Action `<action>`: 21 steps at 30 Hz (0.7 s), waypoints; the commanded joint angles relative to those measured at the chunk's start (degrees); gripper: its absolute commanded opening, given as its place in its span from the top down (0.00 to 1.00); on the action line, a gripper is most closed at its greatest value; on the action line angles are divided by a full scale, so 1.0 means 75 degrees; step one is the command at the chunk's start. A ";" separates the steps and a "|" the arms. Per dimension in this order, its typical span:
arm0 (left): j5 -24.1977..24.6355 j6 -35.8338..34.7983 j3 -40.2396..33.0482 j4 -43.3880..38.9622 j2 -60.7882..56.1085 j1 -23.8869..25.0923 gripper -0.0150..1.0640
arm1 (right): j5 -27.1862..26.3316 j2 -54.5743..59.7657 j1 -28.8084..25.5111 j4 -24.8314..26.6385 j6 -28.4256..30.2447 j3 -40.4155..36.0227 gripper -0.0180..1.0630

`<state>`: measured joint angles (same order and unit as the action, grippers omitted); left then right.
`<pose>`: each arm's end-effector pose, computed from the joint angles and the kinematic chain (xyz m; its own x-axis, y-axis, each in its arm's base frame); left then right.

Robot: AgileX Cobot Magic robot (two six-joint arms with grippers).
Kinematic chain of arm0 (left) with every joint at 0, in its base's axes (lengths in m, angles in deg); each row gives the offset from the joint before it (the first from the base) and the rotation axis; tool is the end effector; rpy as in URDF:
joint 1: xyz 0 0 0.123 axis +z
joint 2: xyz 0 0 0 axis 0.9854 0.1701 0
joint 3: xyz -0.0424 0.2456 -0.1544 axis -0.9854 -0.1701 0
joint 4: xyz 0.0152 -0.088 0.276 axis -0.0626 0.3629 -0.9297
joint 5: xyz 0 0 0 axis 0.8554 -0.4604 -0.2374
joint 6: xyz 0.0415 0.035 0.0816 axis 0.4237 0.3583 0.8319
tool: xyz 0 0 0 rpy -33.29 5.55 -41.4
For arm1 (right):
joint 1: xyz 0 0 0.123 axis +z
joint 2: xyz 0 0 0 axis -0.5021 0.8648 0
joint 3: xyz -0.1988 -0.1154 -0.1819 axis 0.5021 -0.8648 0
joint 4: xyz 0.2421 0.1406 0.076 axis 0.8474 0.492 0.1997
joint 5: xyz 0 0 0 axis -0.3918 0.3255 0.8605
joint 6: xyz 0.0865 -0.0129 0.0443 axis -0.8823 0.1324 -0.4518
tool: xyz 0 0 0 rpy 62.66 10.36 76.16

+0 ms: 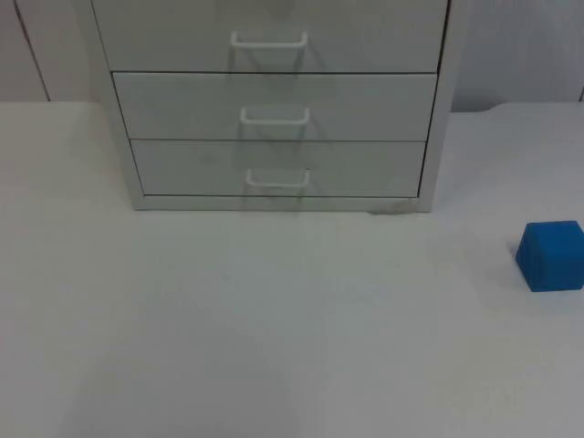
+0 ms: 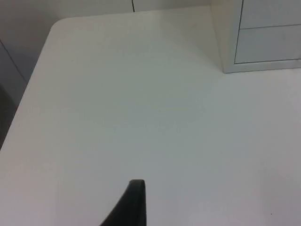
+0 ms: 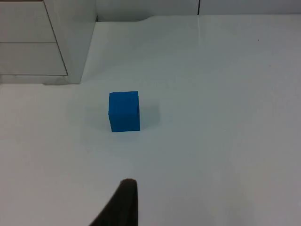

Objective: Open the drawer with the left hand, place the block into the drawer with the right hand, then close the drawer with the left hand.

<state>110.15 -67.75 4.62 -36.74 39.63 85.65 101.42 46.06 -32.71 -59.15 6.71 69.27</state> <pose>0.0271 -0.0025 0.2906 -0.4819 0.0481 -0.8749 -0.0038 0.9984 0.0571 0.0241 0.0025 0.2975 -0.4580 -0.0139 -0.8889 -0.0022 0.9999 -0.0145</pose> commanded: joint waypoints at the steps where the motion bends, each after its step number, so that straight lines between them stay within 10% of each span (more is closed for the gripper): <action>1: -0.0066 0.0033 -0.0033 0.0025 -0.0037 -0.0103 0.02 | -0.0028 -0.0019 -0.0004 0.0146 -0.0012 -0.0039 0.01; 9: -0.0139 0.0033 0.0019 0.0021 -0.0037 -0.0217 0.02 | -0.0246 0.0471 -0.0004 0.0379 0.0132 0.0106 0.01; 21: -0.3242 0.0033 0.0948 0.0048 0.0595 -0.0217 0.02 | -0.1648 0.1643 -0.0004 0.0288 0.0185 0.1166 0.01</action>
<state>87.40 -67.53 11.50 -36.74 43.61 84.39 91.37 57.92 -32.71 -56.86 7.65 77.27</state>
